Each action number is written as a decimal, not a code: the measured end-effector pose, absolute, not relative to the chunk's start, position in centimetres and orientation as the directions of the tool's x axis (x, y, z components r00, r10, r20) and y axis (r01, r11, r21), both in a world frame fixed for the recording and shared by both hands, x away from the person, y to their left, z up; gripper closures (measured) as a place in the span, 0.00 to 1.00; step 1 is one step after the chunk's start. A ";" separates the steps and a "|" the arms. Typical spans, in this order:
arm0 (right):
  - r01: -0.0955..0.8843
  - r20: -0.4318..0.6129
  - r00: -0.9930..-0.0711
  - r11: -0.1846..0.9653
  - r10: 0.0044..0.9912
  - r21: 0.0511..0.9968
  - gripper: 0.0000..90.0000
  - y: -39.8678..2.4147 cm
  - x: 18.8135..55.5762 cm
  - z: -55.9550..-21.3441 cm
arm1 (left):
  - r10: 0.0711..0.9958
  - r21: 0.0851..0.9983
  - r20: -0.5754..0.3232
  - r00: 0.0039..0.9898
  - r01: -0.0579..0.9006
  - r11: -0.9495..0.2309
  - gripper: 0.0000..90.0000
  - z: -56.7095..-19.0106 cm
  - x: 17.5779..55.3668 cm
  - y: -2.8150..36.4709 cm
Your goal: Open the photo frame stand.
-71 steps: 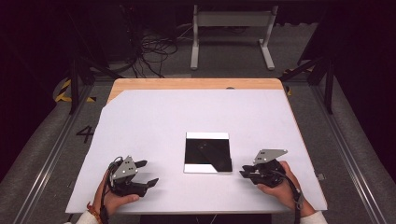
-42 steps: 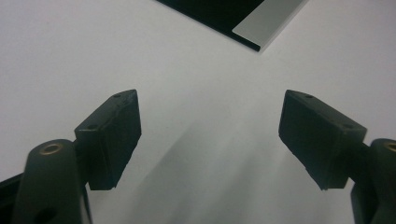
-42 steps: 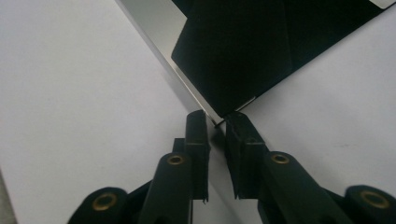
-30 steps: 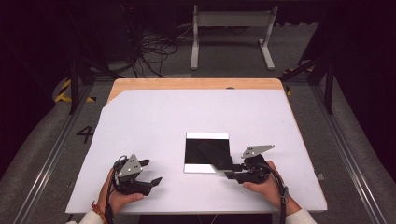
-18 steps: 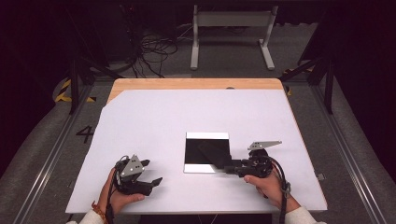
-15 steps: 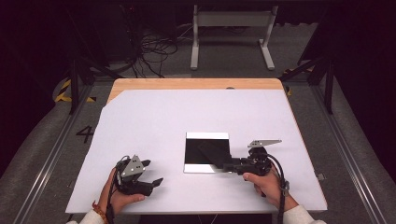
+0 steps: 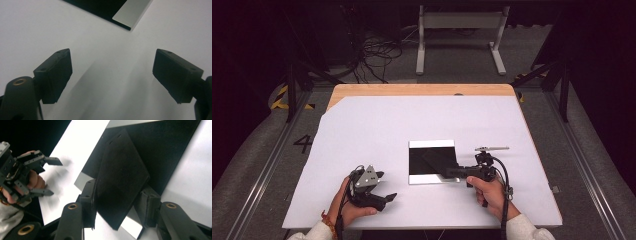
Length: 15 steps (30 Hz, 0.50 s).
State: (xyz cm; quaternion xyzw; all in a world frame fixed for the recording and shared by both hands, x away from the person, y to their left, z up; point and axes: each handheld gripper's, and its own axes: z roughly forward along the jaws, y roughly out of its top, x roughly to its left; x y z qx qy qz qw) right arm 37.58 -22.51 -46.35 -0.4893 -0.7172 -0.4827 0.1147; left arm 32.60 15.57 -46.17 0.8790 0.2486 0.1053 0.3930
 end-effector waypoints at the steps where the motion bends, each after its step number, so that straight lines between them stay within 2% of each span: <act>1: 0.813 0.637 -0.495 0.055 0.591 0.580 0.64 -22.5 37.6 -46.4 | 0.520 0.743 -0.010 0.854 0.354 -0.568 0.19 -46.2 32.6 15.6; 7: 0.795 0.634 -0.515 0.045 0.576 0.604 0.68 -22.6 37.8 -46.5 | 0.497 0.758 -0.073 0.864 0.372 -0.536 0.19 -45.9 34.2 14.4; 15: 0.761 0.618 -0.561 0.050 0.551 0.647 0.71 -22.7 37.5 -46.3 | 0.491 0.735 -0.181 0.852 0.449 -0.508 0.18 -46.0 37.2 12.0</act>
